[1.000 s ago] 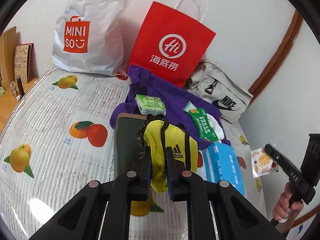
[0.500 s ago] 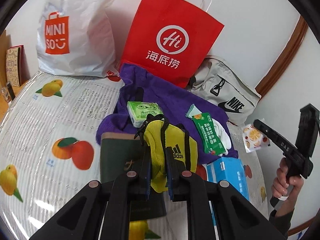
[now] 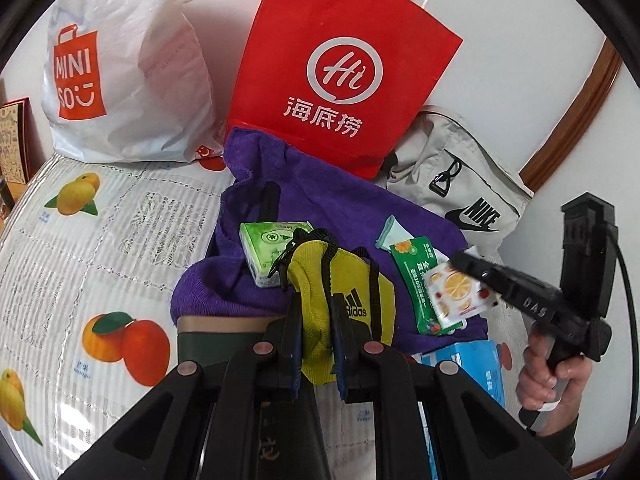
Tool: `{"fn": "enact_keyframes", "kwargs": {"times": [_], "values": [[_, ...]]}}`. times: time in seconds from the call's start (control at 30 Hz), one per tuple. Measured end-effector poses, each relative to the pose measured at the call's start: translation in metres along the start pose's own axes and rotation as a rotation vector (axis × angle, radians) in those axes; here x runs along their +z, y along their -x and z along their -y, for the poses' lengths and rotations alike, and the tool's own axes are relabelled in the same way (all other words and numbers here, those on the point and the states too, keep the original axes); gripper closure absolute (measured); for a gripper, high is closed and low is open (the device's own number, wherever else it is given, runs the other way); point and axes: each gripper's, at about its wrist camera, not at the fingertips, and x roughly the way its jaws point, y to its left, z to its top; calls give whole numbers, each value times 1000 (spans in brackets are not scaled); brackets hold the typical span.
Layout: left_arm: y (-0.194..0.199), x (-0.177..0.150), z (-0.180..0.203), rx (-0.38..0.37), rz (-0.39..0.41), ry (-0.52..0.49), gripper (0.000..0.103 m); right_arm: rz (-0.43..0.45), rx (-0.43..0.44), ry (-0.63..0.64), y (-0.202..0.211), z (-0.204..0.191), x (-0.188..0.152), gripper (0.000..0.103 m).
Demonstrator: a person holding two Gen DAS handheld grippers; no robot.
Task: Organize soft objects
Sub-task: 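Carry the yellow bag and orange-print packet in both tools to the purple towel, then open both tools to drop the yellow bag and packet onto the towel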
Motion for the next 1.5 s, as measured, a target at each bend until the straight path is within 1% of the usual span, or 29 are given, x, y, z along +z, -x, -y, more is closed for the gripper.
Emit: {"fn": "enact_keyframes", "kwargs": {"times": [0.07,0.23,0.3,0.37,0.4,0.43,0.47,0.63,0.77,0.83,0.9,1.0,1.07,1.13,1.17,1.23,1.33,1.37,1.4,1.47,1.5], "values": [[-3,2,0,-1,-1,5,90,-20,9,2,-9,-2,0,100],[-14,6,2,11,-14,6,90,-72,-20,39,-25,-5,-3,99],[-19,9,3,15,-21,3,90,-84,-39,43,-28,-3,-3,96],[-24,12,6,20,-28,0,90,-91,-51,45,-29,-1,-4,83],[-27,13,7,23,-32,-2,90,-88,-63,47,-27,0,-4,79],[-29,14,8,25,-34,-3,90,-85,-73,52,-26,0,-5,72],[-31,14,9,25,-36,-6,90,-80,-85,59,-23,0,-5,71],[-43,19,16,10,-52,-1,90,-48,-142,93,0,-2,-5,70],[-57,22,26,4,-69,-14,90,-57,-199,98,18,-3,-6,69],[-66,22,29,10,-84,-15,90,-53,-222,95,28,-3,-8,69],[-73,22,31,16,-96,-21,90,-37,-226,99,39,-4,-11,69],[-80,20,34,50,-104,-42,89,-13,-249,103,57,-5,-17,69],[-81,19,35,59,-106,-45,88,-7,-261,97,65,-5,-20,65],[-81,20,36,69,-108,-52,88,4,-286,96,75,-4,-24,64],[-81,20,37,79,-110,-60,86,21,-299,90,82,-3,-25,62],[-81,21,37,87,-117,-64,82,35,-291,73,91,1,-28,58],[-77,22,36,85,-119,-56,74,48,-295,59,101,2,-31,58],[-75,22,36,88,-118,-59,67,47,-298,62,104,2,-32,58],[-72,22,37,93,-115,-63,58,46,-299,64,105,2,-32,58],[-62,21,38,101,-93,-77,51,44,-308,66,107,0,-32,58],[-55,21,39,107,-78,-85,51,45,-309,69,110,-1,-33,58]]}}
